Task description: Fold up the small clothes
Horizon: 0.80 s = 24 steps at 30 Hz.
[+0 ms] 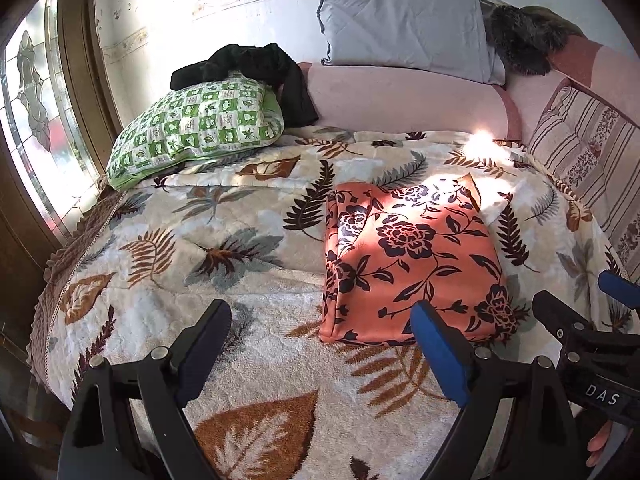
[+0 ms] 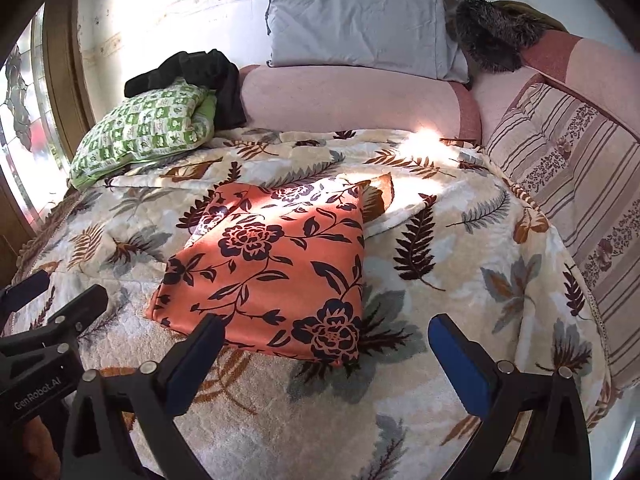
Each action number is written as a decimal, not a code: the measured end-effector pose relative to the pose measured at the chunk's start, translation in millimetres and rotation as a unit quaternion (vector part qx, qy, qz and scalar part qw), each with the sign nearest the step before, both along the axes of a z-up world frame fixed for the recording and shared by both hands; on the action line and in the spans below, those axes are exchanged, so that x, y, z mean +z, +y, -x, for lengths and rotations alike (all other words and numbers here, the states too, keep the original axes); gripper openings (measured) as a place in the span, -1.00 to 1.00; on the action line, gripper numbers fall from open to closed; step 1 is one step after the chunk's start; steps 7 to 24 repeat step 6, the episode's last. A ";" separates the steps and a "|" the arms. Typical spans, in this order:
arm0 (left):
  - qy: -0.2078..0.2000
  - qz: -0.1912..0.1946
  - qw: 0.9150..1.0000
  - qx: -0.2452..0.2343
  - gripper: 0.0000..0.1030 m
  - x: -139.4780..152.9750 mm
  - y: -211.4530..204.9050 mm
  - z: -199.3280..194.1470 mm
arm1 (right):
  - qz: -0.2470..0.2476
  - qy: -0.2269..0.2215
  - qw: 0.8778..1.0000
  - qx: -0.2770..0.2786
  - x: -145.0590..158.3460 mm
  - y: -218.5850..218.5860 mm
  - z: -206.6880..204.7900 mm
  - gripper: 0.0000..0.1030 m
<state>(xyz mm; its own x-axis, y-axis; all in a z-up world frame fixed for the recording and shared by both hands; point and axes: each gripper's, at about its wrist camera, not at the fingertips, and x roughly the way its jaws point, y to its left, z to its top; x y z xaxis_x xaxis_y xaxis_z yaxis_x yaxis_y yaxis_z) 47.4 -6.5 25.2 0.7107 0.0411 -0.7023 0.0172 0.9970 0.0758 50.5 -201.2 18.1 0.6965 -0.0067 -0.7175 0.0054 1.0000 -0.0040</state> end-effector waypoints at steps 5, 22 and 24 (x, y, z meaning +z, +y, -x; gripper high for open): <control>0.004 -0.009 1.000 -0.007 0.77 -2.0 -4.5 -6.0 | 0.002 0.002 1.000 0.001 -1.7 1.7 -4.9 1.00; 0.006 -0.008 1.000 -0.007 0.77 -2.5 -4.7 -7.7 | 0.002 0.003 1.000 0.001 -2.1 2.2 -5.9 1.00; 0.006 -0.008 1.000 -0.007 0.77 -2.5 -4.7 -7.7 | 0.002 0.003 1.000 0.001 -2.1 2.2 -5.9 1.00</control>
